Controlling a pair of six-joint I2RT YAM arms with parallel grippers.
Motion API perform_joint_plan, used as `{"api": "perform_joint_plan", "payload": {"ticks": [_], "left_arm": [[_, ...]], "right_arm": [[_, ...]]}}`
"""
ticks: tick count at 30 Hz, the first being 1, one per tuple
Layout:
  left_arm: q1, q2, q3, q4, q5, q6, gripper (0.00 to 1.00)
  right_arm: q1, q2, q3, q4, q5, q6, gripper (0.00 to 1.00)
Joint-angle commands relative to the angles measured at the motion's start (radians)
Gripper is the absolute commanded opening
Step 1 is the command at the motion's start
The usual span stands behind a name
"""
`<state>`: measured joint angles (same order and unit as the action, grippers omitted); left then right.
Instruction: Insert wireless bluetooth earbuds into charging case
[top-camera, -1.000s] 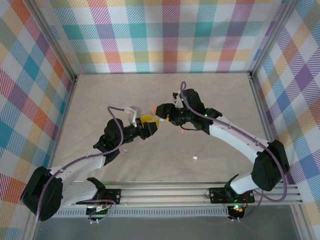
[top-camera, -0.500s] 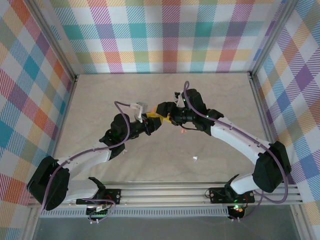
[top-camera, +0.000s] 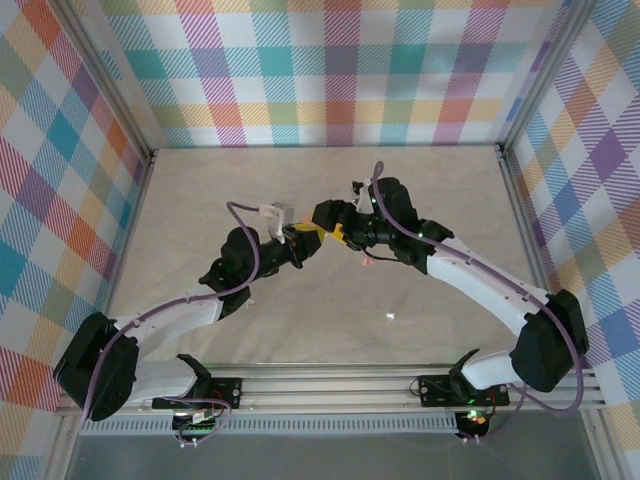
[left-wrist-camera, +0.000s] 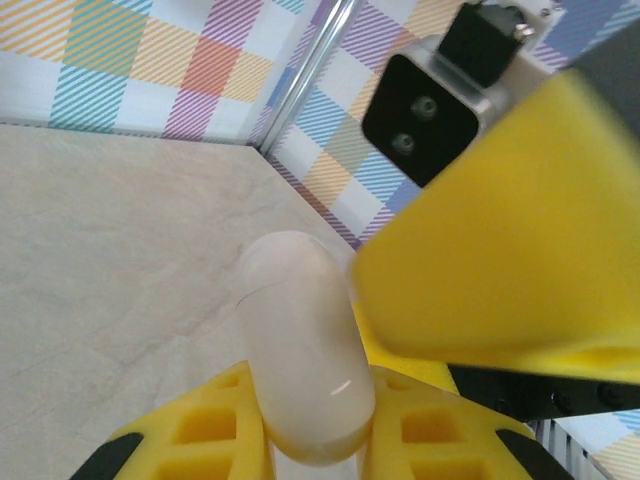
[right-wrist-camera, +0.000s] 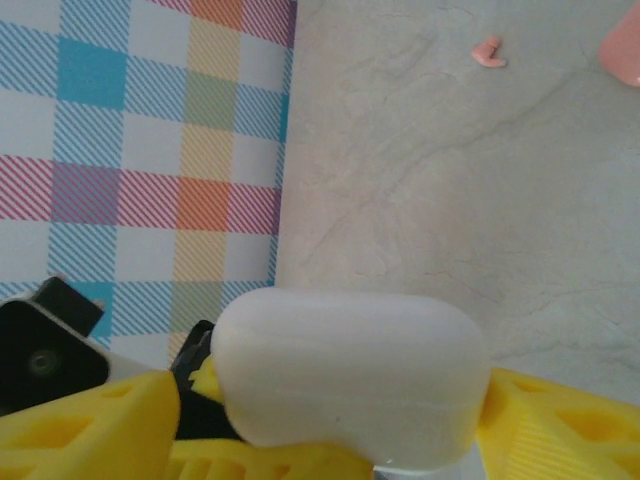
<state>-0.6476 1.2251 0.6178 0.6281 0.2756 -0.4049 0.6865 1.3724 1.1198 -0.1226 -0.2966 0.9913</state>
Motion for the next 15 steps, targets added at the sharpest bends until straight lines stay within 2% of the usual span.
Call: {"api": "perform_joint_plan", "payload": {"ticks": [1, 4, 9, 15], "left_arm": [[0.000, -0.053, 0.032, -0.036, -0.041, -0.051, 0.09], [0.021, -0.081, 0.069, -0.116, 0.013, -0.074, 0.07], [0.076, -0.132, 0.084, -0.111, 0.057, -0.205, 0.03], [0.105, -0.090, 0.139, 0.021, 0.149, -0.379, 0.03]], "right_arm": [[-0.006, -0.082, 0.002, 0.021, -0.003, -0.072, 0.81], [-0.033, -0.153, 0.000, -0.009, 0.013, -0.132, 0.82], [-0.098, -0.266, -0.075, 0.100, -0.039, -0.135, 0.69], [-0.099, -0.239, -0.095, 0.237, -0.138, -0.089, 0.74]]}}
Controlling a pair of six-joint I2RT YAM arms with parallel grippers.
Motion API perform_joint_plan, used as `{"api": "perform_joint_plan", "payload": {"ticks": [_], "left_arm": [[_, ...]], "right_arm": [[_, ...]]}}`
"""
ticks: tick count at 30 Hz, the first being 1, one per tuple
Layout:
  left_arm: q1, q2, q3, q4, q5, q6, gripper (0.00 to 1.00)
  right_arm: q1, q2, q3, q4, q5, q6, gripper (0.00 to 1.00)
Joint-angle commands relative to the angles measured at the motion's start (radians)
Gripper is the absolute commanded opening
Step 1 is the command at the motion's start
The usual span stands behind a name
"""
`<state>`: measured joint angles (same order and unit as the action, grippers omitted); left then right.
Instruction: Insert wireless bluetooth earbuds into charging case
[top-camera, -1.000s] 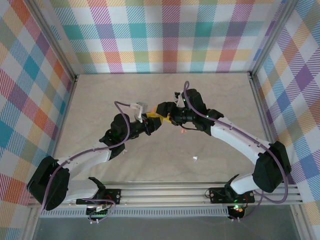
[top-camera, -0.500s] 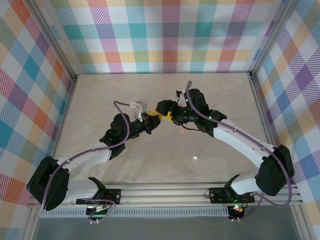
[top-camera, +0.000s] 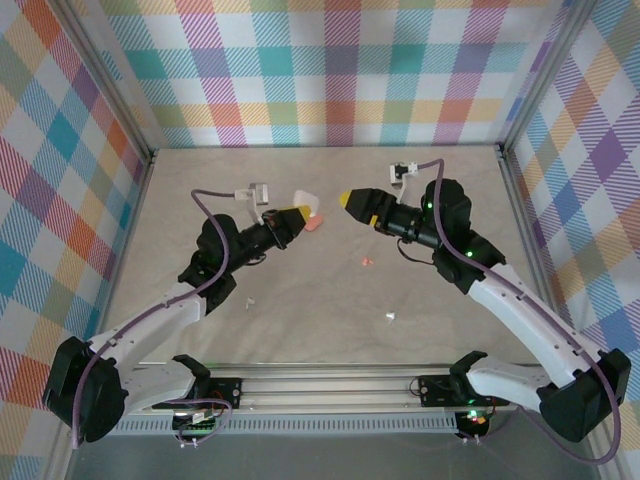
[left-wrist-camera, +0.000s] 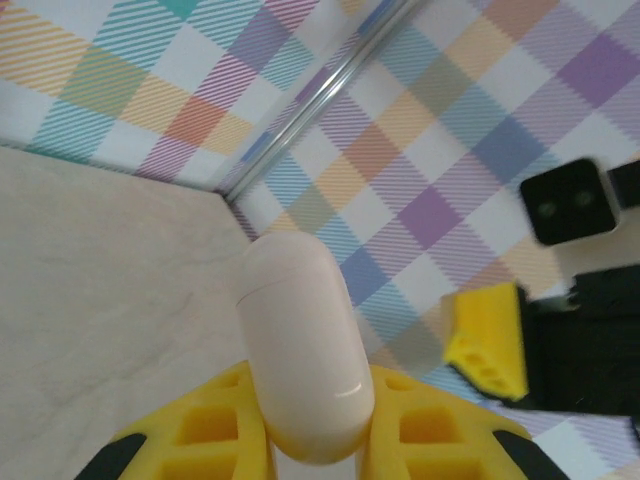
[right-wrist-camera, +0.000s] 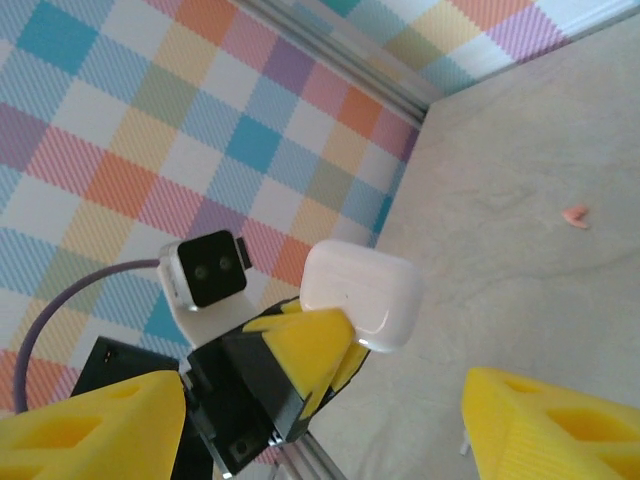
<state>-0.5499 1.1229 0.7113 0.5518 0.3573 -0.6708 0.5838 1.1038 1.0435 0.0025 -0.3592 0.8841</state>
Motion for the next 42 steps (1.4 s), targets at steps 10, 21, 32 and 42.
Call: {"api": "perform_joint_plan", "payload": {"ticks": [10, 21, 32, 42], "left_arm": [[0.004, 0.050, 0.062, 0.239, 0.105, -0.254, 0.02], [-0.005, 0.073, 0.065, 0.269, 0.120, -0.302, 0.02], [-0.021, 0.091, 0.042, 0.271, 0.144, -0.330, 0.01], [-0.021, 0.002, 0.028, 0.162, 0.131, -0.264, 0.28]], "right_arm": [[0.004, 0.127, -0.033, 0.311, -0.173, 0.133, 0.67], [0.004, 0.206, -0.028, 0.429, -0.241, 0.207, 0.57], [0.004, 0.264, -0.037, 0.531, -0.276, 0.254, 0.25], [-0.001, 0.211, -0.111, 0.518, -0.215, 0.178, 0.08]]}}
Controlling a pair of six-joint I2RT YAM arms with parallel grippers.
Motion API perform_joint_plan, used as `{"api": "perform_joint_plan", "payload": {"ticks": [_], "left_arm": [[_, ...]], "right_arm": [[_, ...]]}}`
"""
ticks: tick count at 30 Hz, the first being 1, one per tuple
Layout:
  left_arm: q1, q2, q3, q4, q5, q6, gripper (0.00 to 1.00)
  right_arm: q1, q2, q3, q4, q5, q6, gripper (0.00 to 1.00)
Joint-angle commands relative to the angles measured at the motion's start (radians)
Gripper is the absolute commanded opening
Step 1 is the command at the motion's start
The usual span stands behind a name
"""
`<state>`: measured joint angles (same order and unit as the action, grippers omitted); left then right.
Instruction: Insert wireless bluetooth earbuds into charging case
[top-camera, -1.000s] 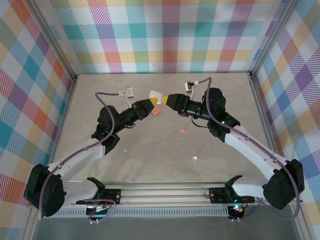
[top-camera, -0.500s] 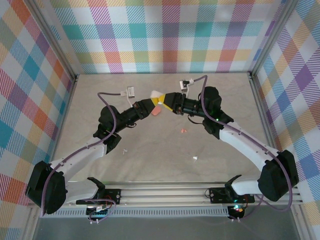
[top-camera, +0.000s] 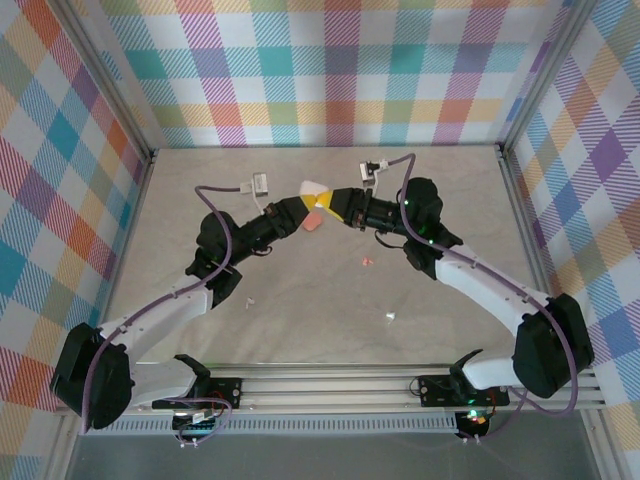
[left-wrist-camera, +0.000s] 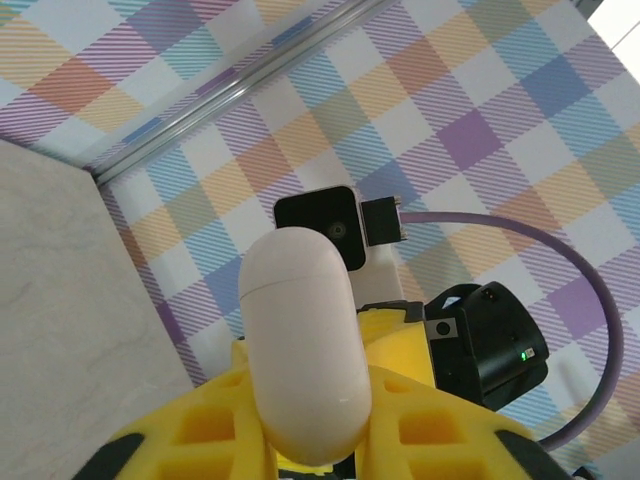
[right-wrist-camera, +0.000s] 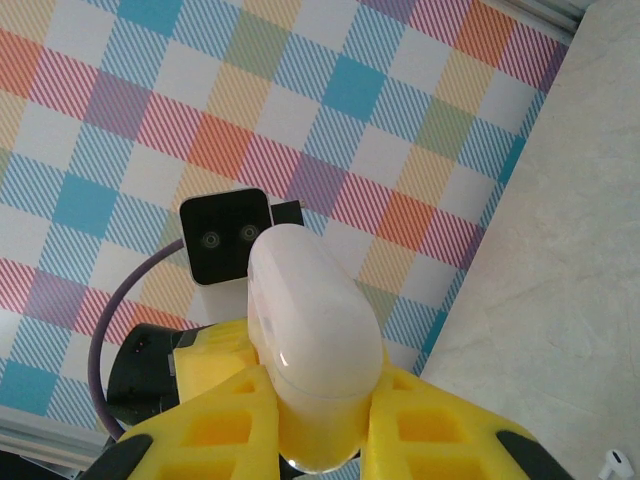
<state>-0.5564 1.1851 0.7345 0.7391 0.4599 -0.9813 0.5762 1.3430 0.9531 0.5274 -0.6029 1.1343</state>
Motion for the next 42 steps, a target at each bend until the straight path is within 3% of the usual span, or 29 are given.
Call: {"api": "perform_joint_plan", "payload": {"ticks": [1, 6, 12, 16, 20, 25, 27, 30, 33, 39, 42], "left_arm": [[-0.014, -0.083, 0.007, -0.067, 0.022, 0.077, 0.36], [-0.013, -0.177, 0.050, -0.284, 0.011, 0.301, 0.63], [-0.006, -0.216, 0.158, -0.493, 0.039, 0.516, 0.76], [-0.007, -0.227, 0.215, -0.620, 0.015, 0.648, 0.79], [-0.006, -0.246, 0.186, -0.598, 0.043, 0.754, 0.82], [-0.005, -0.241, 0.149, -0.562, 0.121, 0.871, 0.85], [-0.005, -0.243, 0.129, -0.534, 0.203, 0.959, 0.85], [-0.004, -0.228, 0.150, -0.614, 0.225, 1.053, 0.85], [0.005, -0.187, 0.161, -0.636, 0.251, 1.057, 0.84], [0.017, -0.128, 0.180, -0.697, 0.324, 1.128, 0.78], [0.029, -0.116, 0.157, -0.634, 0.373, 1.114, 0.78]], "right_arm": [[0.008, -0.040, -0.023, -0.030, 0.033, -0.100, 0.08], [0.007, -0.120, -0.045, -0.158, 0.051, -0.253, 0.10], [0.005, -0.225, -0.031, -0.379, 0.088, -0.481, 0.11], [0.002, -0.255, -0.008, -0.482, 0.092, -0.614, 0.13], [0.000, -0.252, 0.027, -0.574, 0.045, -0.746, 0.15], [-0.017, -0.265, 0.041, -0.644, 0.011, -0.867, 0.15], [-0.029, -0.274, 0.035, -0.651, -0.003, -0.905, 0.14], [-0.045, -0.283, 0.025, -0.659, -0.007, -0.985, 0.13], [-0.062, -0.277, 0.027, -0.699, 0.012, -1.043, 0.13], [-0.091, -0.253, -0.010, -0.646, -0.083, -1.105, 0.12], [-0.093, -0.243, -0.027, -0.607, -0.108, -1.136, 0.12]]}}
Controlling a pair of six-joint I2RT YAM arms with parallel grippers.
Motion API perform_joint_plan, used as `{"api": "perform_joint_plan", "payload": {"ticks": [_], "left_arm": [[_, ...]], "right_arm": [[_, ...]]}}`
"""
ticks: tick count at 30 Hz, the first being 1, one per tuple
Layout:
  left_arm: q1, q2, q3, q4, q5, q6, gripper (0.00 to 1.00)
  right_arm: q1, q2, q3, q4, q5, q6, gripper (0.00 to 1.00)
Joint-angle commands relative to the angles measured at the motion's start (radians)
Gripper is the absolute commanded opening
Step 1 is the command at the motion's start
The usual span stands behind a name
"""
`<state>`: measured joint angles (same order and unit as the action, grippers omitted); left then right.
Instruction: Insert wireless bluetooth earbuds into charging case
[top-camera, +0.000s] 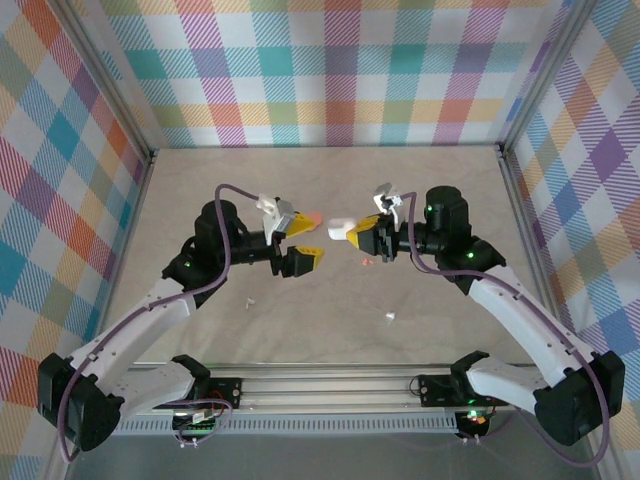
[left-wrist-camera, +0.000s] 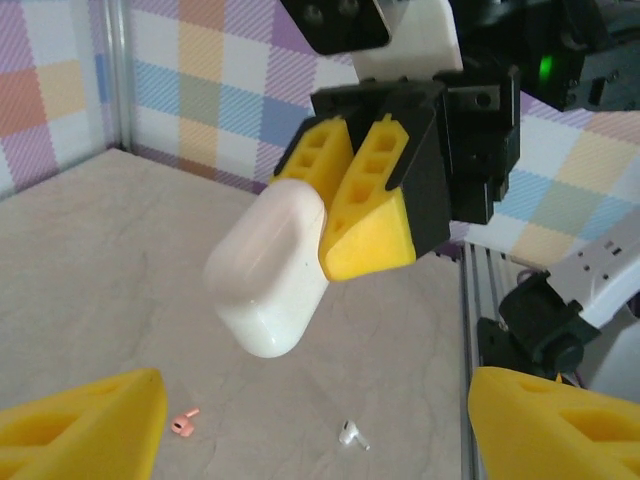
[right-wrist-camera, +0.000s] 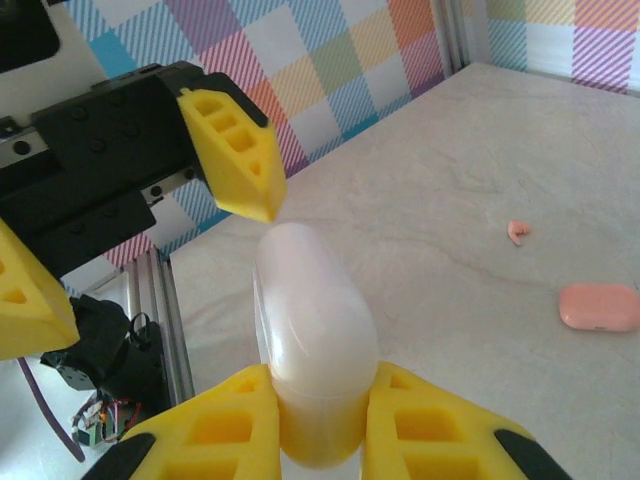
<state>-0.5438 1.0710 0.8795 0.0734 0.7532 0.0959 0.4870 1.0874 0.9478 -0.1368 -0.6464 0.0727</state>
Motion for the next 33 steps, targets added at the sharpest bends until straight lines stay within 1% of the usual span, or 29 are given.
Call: {"api": "perform_joint_plan", "payload": {"ticks": [1, 3, 4, 6, 9, 12, 15, 17, 20, 23, 27, 29, 33], "left_arm": [[0.021, 0.008, 0.002, 0.065, 0.089, 0.019, 0.78], [0.036, 0.038, -0.011, 0.142, 0.130, -0.060, 0.78], [0.047, 0.061, -0.022, 0.227, 0.166, -0.126, 0.78], [0.050, 0.093, -0.040, 0.339, 0.193, -0.208, 0.77], [0.050, 0.109, -0.070, 0.415, 0.185, -0.238, 0.75], [0.050, 0.119, -0.082, 0.432, 0.179, -0.249, 0.75], [0.051, 0.148, -0.083, 0.479, 0.196, -0.307, 0.74], [0.051, 0.167, -0.083, 0.507, 0.207, -0.339, 0.70], [0.050, 0.179, -0.082, 0.519, 0.205, -0.347, 0.61], [0.051, 0.178, -0.087, 0.535, 0.194, -0.356, 0.58], [0.050, 0.188, -0.076, 0.552, 0.206, -0.379, 0.49], [0.050, 0.189, -0.077, 0.550, 0.205, -0.381, 0.48], [0.050, 0.189, -0.093, 0.546, 0.190, -0.381, 0.50]], "right_arm": [[-0.004, 0.016, -0.026, 0.071, -0.072, -0.080, 0.11], [-0.004, 0.023, -0.036, 0.103, -0.092, -0.081, 0.11], [-0.004, 0.025, -0.041, 0.126, -0.103, -0.076, 0.11], [-0.003, 0.031, -0.053, 0.172, -0.125, -0.051, 0.11], [-0.004, 0.042, -0.076, 0.262, -0.151, 0.017, 0.11], [-0.004, 0.062, -0.070, 0.295, -0.171, 0.064, 0.12], [-0.003, 0.085, -0.068, 0.332, -0.199, 0.101, 0.12], [-0.004, 0.094, -0.064, 0.343, -0.211, 0.112, 0.12], [-0.004, 0.094, -0.061, 0.349, -0.210, 0.115, 0.12], [-0.005, 0.091, -0.060, 0.345, -0.213, 0.114, 0.12], [-0.004, 0.086, -0.065, 0.347, -0.222, 0.118, 0.12], [-0.004, 0.085, -0.069, 0.358, -0.225, 0.126, 0.12], [-0.004, 0.078, -0.076, 0.384, -0.215, 0.145, 0.12]]}}
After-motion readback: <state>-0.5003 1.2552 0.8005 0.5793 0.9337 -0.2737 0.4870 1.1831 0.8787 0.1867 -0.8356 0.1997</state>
